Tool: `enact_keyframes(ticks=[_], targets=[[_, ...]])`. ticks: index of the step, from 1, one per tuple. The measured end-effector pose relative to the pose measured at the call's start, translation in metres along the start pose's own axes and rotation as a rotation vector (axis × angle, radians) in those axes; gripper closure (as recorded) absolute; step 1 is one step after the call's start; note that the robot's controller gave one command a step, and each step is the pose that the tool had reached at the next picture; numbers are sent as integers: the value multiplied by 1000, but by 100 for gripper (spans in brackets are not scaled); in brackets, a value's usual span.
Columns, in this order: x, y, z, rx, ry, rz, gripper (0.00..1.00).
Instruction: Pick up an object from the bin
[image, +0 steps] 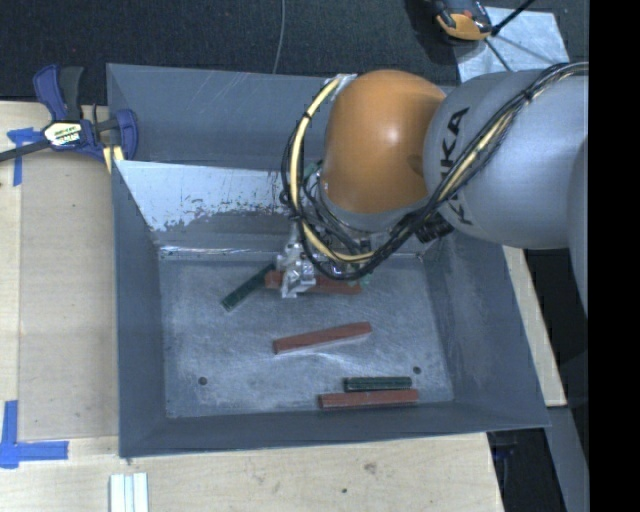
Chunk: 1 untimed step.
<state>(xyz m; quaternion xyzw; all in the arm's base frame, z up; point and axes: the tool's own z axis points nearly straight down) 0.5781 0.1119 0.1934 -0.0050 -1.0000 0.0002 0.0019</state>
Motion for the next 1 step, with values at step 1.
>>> enact_keyframes(ticks=[1], targets=[[-14, -1, -33, -2, -13, -13, 100]])
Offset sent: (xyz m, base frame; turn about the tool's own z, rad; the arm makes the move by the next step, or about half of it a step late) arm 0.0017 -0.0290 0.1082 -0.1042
